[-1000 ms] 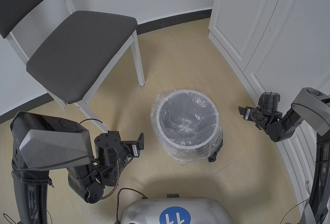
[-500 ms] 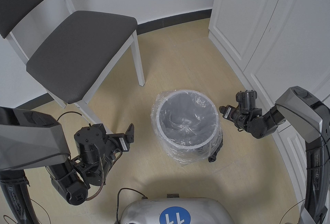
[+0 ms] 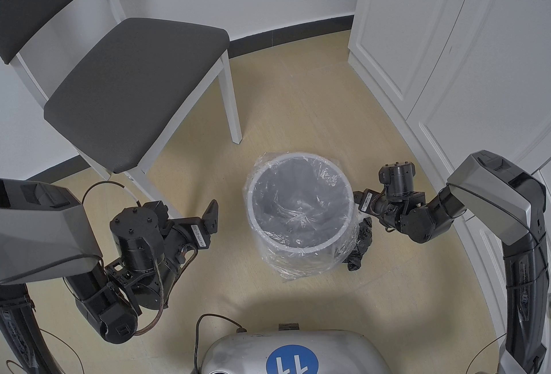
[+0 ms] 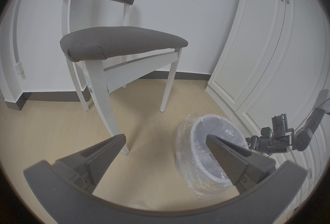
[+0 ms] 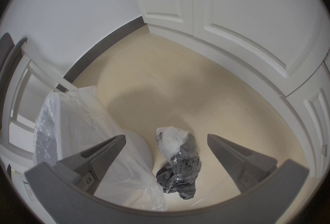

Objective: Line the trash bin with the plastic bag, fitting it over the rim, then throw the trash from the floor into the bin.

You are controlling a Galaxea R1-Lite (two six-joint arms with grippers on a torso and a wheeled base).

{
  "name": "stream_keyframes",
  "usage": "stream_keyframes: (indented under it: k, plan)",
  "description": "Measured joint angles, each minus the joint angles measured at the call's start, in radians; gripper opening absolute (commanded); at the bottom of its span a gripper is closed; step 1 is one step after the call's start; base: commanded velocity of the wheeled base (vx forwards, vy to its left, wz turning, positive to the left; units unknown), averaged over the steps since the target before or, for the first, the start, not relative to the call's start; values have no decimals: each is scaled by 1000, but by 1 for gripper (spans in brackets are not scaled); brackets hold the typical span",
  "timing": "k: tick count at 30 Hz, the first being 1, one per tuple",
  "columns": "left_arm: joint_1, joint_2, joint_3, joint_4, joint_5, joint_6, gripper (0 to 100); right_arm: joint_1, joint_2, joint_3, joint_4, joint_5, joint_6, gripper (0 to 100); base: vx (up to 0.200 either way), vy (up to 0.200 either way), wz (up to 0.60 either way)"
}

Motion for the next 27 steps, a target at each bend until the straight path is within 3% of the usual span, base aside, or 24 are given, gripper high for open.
stream_keyframes:
  k: [15, 27]
  plan:
    - [1, -7, 17, 0, 0, 0, 100, 27, 0, 57, -7, 0, -27, 100, 0, 0, 0]
    - [4, -17, 35, 0, 0, -5, 100, -40, -73, 223, -59, 12, -275, 100, 0, 0, 0]
